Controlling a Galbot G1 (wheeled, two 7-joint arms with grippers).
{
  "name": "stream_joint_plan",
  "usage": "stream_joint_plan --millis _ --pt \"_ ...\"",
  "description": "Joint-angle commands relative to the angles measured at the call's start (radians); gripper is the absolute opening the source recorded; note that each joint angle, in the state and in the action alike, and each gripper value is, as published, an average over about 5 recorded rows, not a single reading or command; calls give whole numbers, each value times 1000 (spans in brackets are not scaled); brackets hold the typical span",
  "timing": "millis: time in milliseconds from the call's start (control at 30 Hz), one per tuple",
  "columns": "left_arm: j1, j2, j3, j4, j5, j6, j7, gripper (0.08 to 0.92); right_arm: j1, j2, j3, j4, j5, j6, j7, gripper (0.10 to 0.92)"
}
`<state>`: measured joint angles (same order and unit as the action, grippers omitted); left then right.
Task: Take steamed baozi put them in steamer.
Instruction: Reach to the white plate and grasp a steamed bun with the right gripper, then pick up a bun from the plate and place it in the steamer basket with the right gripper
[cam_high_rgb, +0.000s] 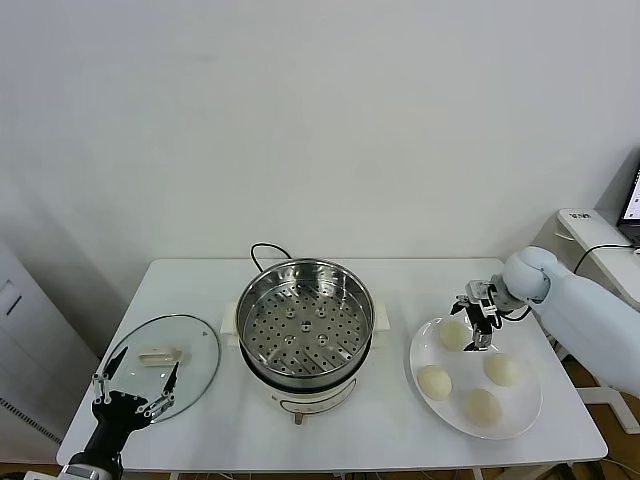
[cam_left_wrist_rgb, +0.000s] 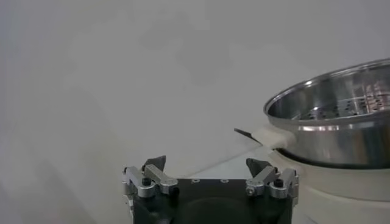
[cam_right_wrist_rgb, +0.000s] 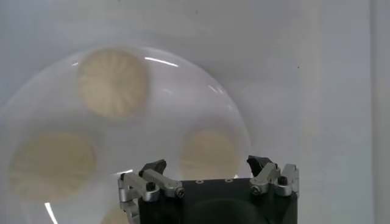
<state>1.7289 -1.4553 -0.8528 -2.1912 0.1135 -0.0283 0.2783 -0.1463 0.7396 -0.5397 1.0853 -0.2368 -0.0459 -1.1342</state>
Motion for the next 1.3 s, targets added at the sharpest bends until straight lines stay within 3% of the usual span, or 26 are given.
stream_joint_plan --millis 33,233,467,700,867,1033,1167,1300 --pt "0 2 -1 0 1 2 -1 823 -7 44 1 -67 -44 8 7 804" --pt "2 2 -4 -4 1 2 -1 823 -6 41 -2 -68 -46 7 16 687" --pt "6 2 -8 -3 1 -3 -1 823 20 22 -26 -44 -30 6 19 483" --pt "6 9 -15 -7 -4 -6 -1 823 317 -41 -274 81 179 3 5 311" --pt "5 8 -18 -10 -6 -10 -1 823 698 4 -574 154 389 10 -21 284" --pt "6 1 -24 -24 -11 -12 -1 823 982 146 -782 198 558 93 -44 287" --pt "8 1 -29 -34 -16 -13 -1 823 1016 244 -806 267 554 176 -50 289" --pt "13 -5 -29 -43 -18 -16 0 823 936 344 -763 304 440 267 -36 289"
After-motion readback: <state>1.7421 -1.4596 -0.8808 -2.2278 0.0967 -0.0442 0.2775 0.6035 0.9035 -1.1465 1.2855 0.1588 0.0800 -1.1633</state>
